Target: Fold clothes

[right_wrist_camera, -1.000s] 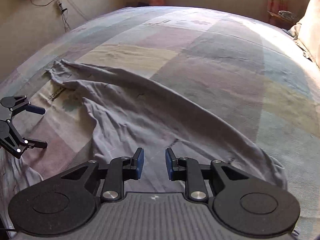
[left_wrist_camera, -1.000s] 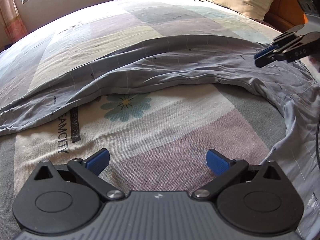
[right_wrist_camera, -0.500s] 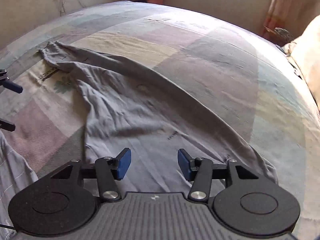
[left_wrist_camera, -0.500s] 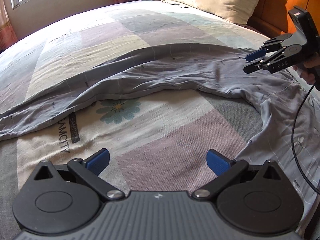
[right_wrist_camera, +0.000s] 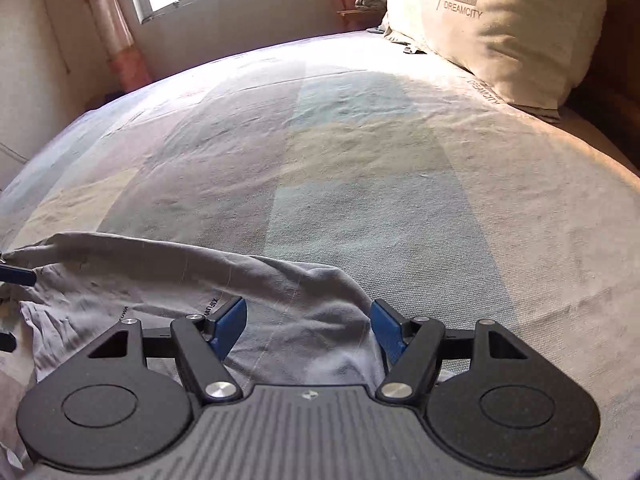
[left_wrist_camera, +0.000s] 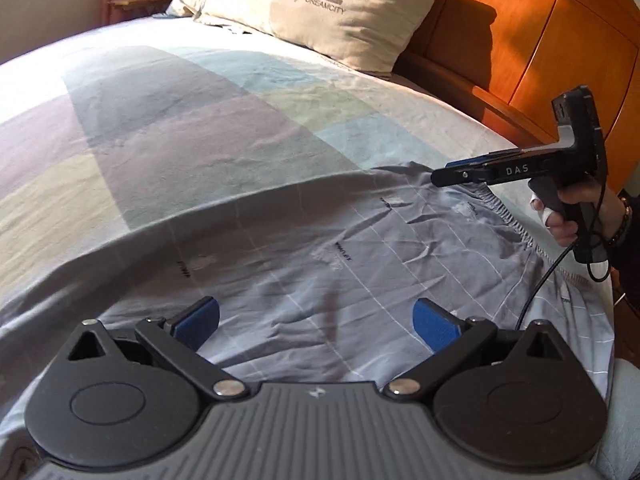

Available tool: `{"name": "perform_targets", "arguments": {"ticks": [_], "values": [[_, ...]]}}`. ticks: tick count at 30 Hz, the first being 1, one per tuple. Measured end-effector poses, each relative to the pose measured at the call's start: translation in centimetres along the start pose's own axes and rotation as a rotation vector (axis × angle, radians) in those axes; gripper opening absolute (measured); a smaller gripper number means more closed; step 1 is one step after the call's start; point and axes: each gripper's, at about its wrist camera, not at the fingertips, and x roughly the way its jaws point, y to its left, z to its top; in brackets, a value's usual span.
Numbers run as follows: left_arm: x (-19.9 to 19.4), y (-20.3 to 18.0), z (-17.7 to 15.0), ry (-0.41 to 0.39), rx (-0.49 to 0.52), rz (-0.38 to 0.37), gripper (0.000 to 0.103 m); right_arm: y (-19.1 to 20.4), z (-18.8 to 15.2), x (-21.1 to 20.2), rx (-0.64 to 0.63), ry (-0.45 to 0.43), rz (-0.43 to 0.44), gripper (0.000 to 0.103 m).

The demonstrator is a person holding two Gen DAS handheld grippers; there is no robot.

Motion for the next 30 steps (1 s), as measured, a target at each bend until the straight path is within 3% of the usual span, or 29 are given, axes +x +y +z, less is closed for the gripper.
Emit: {"name": "perform_targets", "arguments": {"ticks": [5,10,12,18,19,20,25,27,30], "values": [[2.6,0.3,0.9,0.176,-0.108,-0.013,0.102,-1.5,0.4,-1.0,0.084,0.119,-0.029,0.072],[3.8,1.0,2.3,0.324,-0.192,-0.014,0.102,-3.6,1.9,-1.6,0.090,0.121,-0.085,0.064],[4.4,1.1,2.8,0.362,-0.219,-0.002,0.102,-4.2,2.0,-1.1,0.074,0.144,-0.085,0.051],[6.2,-1.0,3.4,0.449,-0.127,0.099,0.102,-6.1,2.2,0.4,0.024,0.215,-0.087,0.041],[6.5,-1.5,3.4,0.459,-0.107,0.122,0.102,-6.4,2.3,0.6,0.016,0.227,-0.088,0.033],[6.8,-1.9,3.3,0.467,-0.090,0.145,0.102,-6.7,2.3,0.9,0.008,0.239,-0.088,0.014],[6.8,-2.8,3.3,0.467,-0.108,0.199,0.102,-7.6,2.9,1.3,0.049,0.291,-0.091,0.016],[6.1,-3.0,3.6,0.454,-0.126,0.170,0.101,-6.0,2.6,0.1,0.044,0.288,-0.074,0.020],[4.6,-3.9,3.4,0.352,-0.071,0.123,0.102,-2.6,1.7,-2.5,0.003,0.272,-0.036,0.033]]}}
